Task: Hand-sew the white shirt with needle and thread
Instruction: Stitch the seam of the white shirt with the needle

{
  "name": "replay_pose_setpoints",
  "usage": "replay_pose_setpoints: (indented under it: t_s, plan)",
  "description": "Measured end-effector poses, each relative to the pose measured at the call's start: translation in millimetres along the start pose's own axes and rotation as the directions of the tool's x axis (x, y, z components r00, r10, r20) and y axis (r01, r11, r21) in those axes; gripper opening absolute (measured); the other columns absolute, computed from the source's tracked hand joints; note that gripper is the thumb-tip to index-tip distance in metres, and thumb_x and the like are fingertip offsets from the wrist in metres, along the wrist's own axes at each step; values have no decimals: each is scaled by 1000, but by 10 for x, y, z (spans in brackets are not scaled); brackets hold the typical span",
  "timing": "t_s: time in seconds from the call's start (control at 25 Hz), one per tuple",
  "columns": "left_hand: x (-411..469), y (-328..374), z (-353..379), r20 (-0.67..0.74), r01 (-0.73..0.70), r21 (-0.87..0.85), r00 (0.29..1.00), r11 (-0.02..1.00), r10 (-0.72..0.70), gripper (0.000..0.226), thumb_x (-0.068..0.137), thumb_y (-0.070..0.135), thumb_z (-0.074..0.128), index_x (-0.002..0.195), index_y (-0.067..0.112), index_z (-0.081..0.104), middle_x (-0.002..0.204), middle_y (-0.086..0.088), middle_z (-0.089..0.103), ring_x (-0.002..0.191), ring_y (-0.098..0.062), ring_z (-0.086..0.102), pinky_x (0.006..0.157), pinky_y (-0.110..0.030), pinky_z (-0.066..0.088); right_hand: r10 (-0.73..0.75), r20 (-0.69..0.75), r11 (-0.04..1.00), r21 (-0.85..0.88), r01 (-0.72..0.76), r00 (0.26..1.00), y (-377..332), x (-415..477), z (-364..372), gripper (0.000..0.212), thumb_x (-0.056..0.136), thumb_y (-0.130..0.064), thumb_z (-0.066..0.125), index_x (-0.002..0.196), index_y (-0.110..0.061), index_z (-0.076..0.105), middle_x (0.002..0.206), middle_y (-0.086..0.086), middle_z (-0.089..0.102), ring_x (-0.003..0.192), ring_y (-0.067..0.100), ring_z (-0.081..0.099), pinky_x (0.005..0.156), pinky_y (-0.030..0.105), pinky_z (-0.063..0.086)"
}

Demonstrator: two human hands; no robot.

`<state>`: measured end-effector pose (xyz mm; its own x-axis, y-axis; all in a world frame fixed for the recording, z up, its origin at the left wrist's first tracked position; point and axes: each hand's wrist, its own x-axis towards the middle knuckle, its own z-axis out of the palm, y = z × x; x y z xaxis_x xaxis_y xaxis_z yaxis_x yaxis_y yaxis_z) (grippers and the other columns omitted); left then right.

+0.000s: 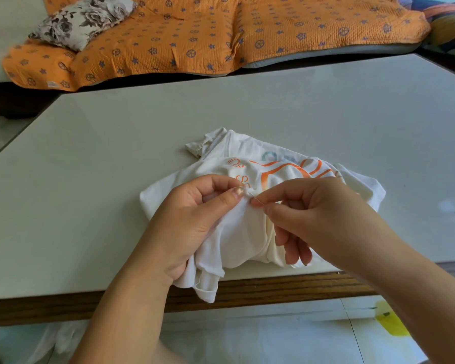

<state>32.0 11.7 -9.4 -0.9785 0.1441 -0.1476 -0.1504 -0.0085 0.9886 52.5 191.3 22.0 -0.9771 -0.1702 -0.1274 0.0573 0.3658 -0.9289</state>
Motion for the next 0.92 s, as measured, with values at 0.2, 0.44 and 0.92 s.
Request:
replay_pose_setpoints:
  t_s: [0.2,0.44,0.92]
  plan:
    - [-20,3,30,-10,-62,74,998,995,62,13,71,31,71,83,27,76,90,-3,78,90,-15,73,91,-38,53,10,-18,999,-46,-11,1000,13,15,51,21,92,-13,55,82,-26,68,51,1,65,36,12,53,43,17,44]
    - [-12,-31,95,-58,-91,154,993,984,101,5,78,30,72,83,30,74,87,4,78,88,-9,72,90,-33,52,-11,-116,999,-33,7,993,95,70,151,16,96,-20,54,82,-20,61,56,1,69,40,15,59,44,19,46]
    - [-8,-62,135,-50,-96,255,992,962,112,14,85,12,72,84,26,74,82,7,77,84,-6,72,85,-24,54,-1,-14,968,250,5,1000,164,160,167,11,96,-14,57,105,-15,62,65,11,71,61,28,71,55,34,60]
